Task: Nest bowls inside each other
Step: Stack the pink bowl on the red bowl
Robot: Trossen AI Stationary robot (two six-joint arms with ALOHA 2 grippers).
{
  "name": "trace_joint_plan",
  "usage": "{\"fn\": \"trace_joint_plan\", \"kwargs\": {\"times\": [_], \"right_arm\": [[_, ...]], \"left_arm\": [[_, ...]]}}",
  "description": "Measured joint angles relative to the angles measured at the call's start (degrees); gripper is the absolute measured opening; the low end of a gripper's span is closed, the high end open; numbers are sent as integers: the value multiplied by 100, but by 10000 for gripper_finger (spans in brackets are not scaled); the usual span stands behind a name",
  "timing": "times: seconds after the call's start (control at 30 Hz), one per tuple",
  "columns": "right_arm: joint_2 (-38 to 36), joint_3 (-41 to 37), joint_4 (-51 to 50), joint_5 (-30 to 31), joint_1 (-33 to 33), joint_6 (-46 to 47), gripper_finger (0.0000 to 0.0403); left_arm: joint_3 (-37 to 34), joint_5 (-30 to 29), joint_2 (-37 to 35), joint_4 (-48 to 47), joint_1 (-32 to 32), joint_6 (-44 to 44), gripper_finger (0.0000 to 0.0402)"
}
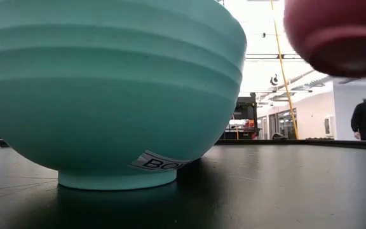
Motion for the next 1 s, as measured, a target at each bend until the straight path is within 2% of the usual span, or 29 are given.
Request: {"fn": "trace_joint_plan", "kwargs": {"times": [0.27, 0.4, 0.5, 0.73, 0.9, 1.0], "right_arm": [[-835, 230, 18, 588, -696, -1660, 1], [-898, 888, -315, 912, -1019, -2661, 1], [-807, 1579, -976, 1024, -1244, -2997, 1], [-12, 3525, -2905, 1074, -1889, -3204, 0], [921, 4896, -4049, 395, -2437, -3291, 0], [1453, 5691, -4517, 203, -2712, -3415, 0]], "left_arm": [[0, 8, 0, 1, 1, 0, 237], [0, 10, 0, -2, 0, 0, 237], [0, 10, 0, -2, 0, -47, 237], [0, 10, 0, -48, 0, -111, 237], [0, 10, 0, -46, 0, -111, 237], [0, 13, 0, -50, 0, -109, 237]]}}
